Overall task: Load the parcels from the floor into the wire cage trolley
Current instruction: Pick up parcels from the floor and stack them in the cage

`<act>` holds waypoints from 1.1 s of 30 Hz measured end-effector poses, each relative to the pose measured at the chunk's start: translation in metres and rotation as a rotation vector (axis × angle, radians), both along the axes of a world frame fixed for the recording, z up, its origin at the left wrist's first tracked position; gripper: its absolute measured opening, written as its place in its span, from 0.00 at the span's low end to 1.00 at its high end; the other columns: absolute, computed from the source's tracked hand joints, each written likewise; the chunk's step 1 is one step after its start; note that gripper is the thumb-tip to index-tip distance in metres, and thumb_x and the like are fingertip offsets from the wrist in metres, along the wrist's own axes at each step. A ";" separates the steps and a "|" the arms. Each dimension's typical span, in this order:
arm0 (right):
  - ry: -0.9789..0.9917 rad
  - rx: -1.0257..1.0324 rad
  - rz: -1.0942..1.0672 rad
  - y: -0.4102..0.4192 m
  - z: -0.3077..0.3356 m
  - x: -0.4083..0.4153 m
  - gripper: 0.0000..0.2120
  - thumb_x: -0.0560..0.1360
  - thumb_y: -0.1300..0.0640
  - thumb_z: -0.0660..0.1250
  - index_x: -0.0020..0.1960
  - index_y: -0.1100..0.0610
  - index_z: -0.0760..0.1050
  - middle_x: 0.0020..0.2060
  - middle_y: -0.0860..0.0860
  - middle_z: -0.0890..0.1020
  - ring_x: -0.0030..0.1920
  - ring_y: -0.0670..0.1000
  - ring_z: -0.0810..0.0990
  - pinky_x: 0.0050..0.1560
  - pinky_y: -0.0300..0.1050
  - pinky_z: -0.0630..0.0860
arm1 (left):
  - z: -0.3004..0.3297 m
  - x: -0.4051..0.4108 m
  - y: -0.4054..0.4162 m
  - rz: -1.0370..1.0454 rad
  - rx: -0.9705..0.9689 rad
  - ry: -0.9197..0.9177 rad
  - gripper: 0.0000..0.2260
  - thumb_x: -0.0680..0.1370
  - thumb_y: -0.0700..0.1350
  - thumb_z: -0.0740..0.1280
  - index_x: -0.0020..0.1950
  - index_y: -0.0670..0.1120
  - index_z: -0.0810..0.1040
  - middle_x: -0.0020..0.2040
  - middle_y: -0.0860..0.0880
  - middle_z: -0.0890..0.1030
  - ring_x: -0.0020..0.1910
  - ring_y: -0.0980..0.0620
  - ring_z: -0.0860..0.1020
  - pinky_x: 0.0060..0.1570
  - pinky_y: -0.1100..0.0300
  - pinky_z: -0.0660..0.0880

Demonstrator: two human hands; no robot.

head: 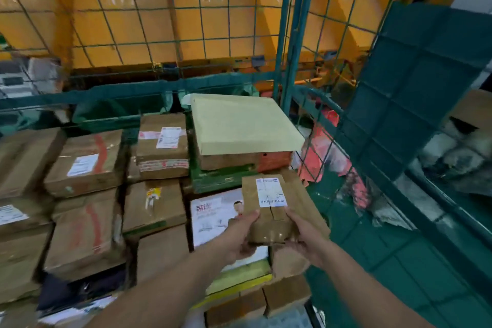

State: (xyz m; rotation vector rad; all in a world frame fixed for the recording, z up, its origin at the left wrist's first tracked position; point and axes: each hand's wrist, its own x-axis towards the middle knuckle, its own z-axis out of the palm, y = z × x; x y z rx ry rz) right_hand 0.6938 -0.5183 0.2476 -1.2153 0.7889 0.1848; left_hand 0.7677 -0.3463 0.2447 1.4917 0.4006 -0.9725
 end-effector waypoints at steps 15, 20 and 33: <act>-0.021 -0.091 -0.146 -0.093 -0.034 0.077 0.10 0.78 0.46 0.70 0.55 0.51 0.76 0.54 0.53 0.83 0.55 0.55 0.82 0.59 0.55 0.80 | -0.045 0.068 -0.119 0.109 0.081 -0.019 0.25 0.69 0.65 0.76 0.58 0.52 0.75 0.57 0.44 0.80 0.51 0.42 0.84 0.45 0.51 0.84; -0.013 -0.046 -0.241 -0.110 -0.059 0.090 0.26 0.71 0.44 0.72 0.65 0.53 0.73 0.61 0.54 0.81 0.59 0.56 0.82 0.62 0.55 0.80 | -0.046 0.080 -0.152 0.012 0.000 -0.145 0.13 0.82 0.40 0.61 0.64 0.50 0.78 0.53 0.46 0.84 0.46 0.49 0.80 0.43 0.61 0.75; -0.097 0.240 -0.448 -0.122 -0.058 0.083 0.34 0.82 0.64 0.63 0.81 0.43 0.53 0.67 0.56 0.72 0.64 0.61 0.76 0.61 0.54 0.78 | -0.068 0.080 -0.158 -0.082 -0.071 -0.123 0.19 0.85 0.44 0.62 0.75 0.57 0.70 0.62 0.53 0.84 0.63 0.54 0.80 0.59 0.57 0.75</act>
